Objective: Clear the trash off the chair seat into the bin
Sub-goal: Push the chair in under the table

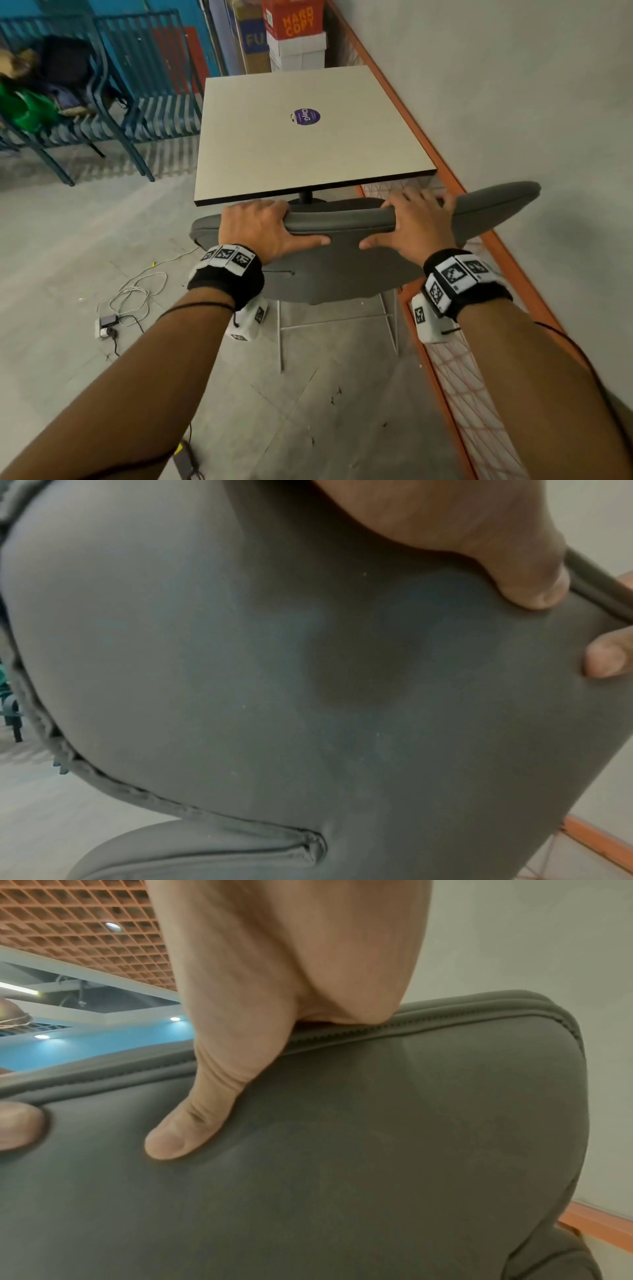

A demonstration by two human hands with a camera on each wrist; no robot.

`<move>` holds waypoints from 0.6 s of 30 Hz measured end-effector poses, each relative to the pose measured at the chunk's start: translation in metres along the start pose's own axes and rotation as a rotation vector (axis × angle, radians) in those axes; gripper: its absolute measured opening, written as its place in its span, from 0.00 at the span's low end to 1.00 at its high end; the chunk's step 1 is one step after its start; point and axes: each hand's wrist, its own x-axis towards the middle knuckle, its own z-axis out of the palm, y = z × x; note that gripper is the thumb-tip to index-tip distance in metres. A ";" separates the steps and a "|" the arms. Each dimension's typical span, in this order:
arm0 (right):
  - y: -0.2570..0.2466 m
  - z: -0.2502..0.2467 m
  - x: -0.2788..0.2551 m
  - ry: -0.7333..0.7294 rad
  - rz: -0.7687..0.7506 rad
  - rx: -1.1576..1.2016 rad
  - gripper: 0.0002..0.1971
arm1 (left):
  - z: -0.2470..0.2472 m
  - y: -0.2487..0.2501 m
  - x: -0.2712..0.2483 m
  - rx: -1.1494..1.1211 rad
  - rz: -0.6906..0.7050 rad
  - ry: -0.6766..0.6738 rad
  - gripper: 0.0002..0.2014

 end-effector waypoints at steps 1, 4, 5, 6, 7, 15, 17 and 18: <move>0.001 0.003 0.016 0.000 -0.003 0.004 0.41 | 0.006 -0.004 0.013 0.002 -0.006 0.014 0.42; 0.005 0.010 0.058 -0.004 0.014 -0.007 0.42 | 0.022 -0.014 0.051 -0.005 -0.023 0.039 0.43; 0.008 0.011 0.073 -0.011 0.017 -0.007 0.43 | 0.027 -0.017 0.064 -0.003 -0.026 0.043 0.43; 0.010 0.011 0.085 -0.024 0.016 -0.003 0.43 | 0.031 -0.019 0.075 -0.002 -0.027 0.050 0.43; 0.014 0.011 0.098 -0.036 0.013 0.000 0.43 | 0.035 -0.020 0.085 -0.001 -0.027 0.065 0.42; 0.035 0.016 0.162 -0.043 0.017 0.007 0.41 | 0.058 -0.023 0.141 -0.006 -0.041 0.136 0.39; 0.033 0.017 0.169 -0.038 0.017 0.007 0.40 | 0.061 -0.028 0.148 -0.011 -0.034 0.137 0.39; 0.031 0.017 0.172 -0.039 0.022 0.007 0.39 | 0.061 -0.030 0.151 -0.013 -0.026 0.133 0.39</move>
